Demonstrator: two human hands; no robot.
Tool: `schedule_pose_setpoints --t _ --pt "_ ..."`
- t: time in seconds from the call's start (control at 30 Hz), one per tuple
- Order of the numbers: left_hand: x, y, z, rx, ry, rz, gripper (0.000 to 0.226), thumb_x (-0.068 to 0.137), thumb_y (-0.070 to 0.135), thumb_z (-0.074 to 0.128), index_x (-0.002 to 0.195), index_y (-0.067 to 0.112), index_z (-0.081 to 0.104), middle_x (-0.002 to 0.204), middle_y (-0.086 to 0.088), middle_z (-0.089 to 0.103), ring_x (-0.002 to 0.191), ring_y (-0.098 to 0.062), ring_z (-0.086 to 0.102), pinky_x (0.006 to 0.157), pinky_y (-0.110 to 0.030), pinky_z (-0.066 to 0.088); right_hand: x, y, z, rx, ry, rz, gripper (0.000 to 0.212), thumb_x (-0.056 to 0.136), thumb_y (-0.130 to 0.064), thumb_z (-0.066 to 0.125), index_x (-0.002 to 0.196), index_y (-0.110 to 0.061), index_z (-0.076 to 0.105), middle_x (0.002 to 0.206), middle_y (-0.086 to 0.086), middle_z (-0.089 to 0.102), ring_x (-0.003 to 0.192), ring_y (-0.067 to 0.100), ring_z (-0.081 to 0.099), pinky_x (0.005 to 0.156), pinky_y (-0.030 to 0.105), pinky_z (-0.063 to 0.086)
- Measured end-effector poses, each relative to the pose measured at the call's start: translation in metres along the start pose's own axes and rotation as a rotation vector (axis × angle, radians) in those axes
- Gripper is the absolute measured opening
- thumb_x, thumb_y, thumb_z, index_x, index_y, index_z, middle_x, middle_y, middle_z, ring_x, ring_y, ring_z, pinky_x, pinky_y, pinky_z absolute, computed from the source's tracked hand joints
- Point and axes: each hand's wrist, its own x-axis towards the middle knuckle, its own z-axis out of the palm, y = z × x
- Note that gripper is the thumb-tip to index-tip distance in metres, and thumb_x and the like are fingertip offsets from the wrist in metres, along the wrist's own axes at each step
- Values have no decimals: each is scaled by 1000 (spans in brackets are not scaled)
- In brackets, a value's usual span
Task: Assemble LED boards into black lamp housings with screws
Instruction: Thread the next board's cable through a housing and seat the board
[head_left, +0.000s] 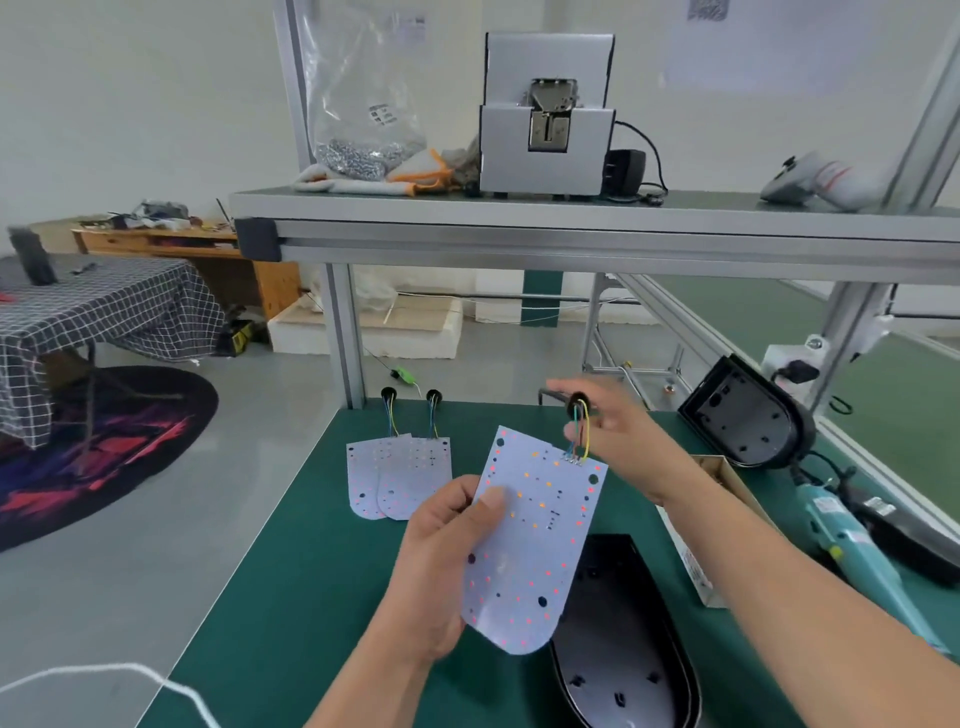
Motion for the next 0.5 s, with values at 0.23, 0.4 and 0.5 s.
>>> schedule_pose_setpoints --t 0.23,0.4,0.5 --pt "-3 5 6 -168 21 -78 33 82 40 84 98 13 74 89 -8 69 76 -25 64 70 -34 54 -28 7 -2 -208 -90 -37 17 110 -35 49 104 -39 64 97 -14 73 98 17 66 89 39 50" --pt "-2 0 15 -205 9 -88 52 99 39 55 137 5 66 142 -15 67 134 -28 64 117 -45 40 -63 -3 13 -168 -130 -103 30 104 -52 50 94 -28 65 68 -11 54 65 7 49 66 33 45" --pt "-3 -5 19 -158 -49 -85 51 108 39 52 142 2 63 147 -19 63 138 -31 60 118 -47 44 -79 -15 21 -248 -253 -167 29 110 -44 48 104 -26 70 90 -19 71 81 -2 62 77 27 51"
